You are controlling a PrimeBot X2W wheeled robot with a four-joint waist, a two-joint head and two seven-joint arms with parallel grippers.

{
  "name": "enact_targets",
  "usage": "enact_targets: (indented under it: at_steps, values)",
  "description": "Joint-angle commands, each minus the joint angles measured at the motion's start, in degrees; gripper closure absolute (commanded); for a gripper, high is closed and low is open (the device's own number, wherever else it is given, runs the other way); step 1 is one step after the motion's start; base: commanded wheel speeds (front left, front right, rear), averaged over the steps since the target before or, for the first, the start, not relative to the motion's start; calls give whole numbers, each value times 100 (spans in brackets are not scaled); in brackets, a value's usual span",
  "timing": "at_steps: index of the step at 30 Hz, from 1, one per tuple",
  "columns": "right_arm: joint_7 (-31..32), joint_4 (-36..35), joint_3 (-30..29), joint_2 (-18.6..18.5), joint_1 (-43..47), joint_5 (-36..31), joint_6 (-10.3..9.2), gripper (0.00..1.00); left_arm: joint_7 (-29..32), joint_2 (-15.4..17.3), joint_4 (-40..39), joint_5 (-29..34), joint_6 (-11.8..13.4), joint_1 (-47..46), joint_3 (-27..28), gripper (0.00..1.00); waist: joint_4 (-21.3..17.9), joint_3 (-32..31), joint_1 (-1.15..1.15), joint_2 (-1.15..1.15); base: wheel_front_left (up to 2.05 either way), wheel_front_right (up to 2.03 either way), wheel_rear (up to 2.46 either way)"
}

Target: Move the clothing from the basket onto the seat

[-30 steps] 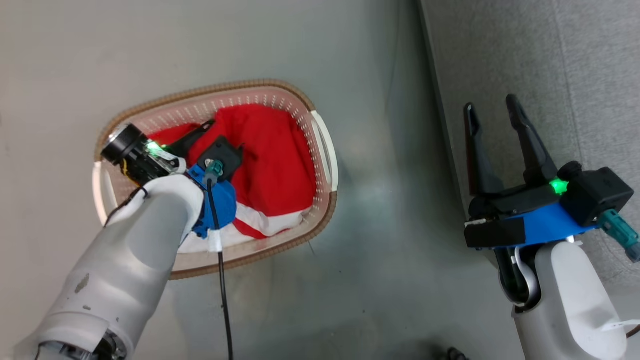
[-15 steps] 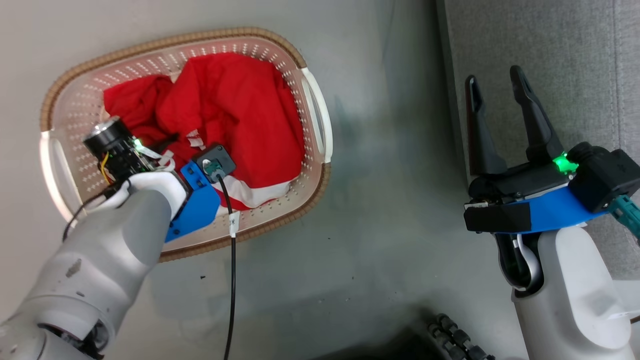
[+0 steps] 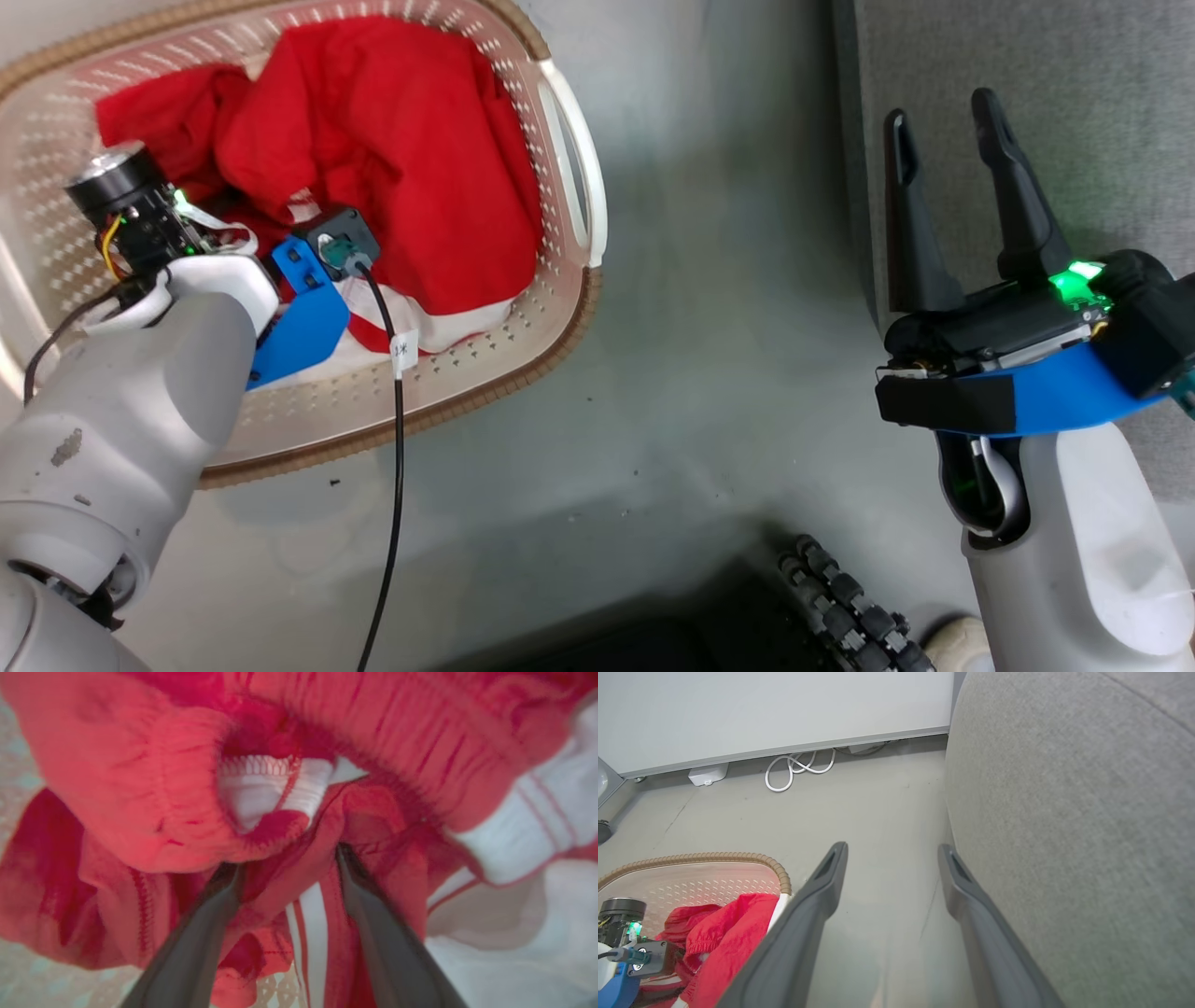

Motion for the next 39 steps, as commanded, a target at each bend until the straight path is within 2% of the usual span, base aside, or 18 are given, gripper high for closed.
enact_targets:
  at_steps: [1,6,7,8,9,15,23,39]
  values:
    - [-18,-60,-17,-12,-80,7,3,0,75,21,15,-68,0,-89,-56,0,-31,100,-1,0,0,0,0]
    - [-18,-210,-57,-13,-28,-32,3,0,479,-70,20,-260,-1,-30,-169,0,-17,150,-1,0,0,0,0]
    - [-18,-245,-86,-12,-9,-48,3,0,576,-74,21,-316,-1,-8,-215,10,2,153,-1,0,0,0,0]
    - [-18,-258,-104,-12,-8,-65,3,0,621,-85,21,-338,-1,10,-252,71,12,154,-1,0,0,0,0]
    - [-18,-271,-116,-12,-10,-95,3,0,645,-96,22,-363,-1,1,-275,100,25,158,-1,0,0,0,0]
    - [-18,-290,-157,-12,-48,-146,3,0,582,-171,5,-474,-1,-60,-349,100,91,119,-1,0,0,0,0]
    - [-18,-242,-280,-13,-75,-270,3,0,128,-395,-140,-686,-1,-72,-393,100,330,-175,-1,0,0,0,0]
    - [-18,54,-358,-14,108,-650,3,0,-1293,-1046,-275,-1207,98,282,-162,100,1018,-1517,-1,0,0,0,0]
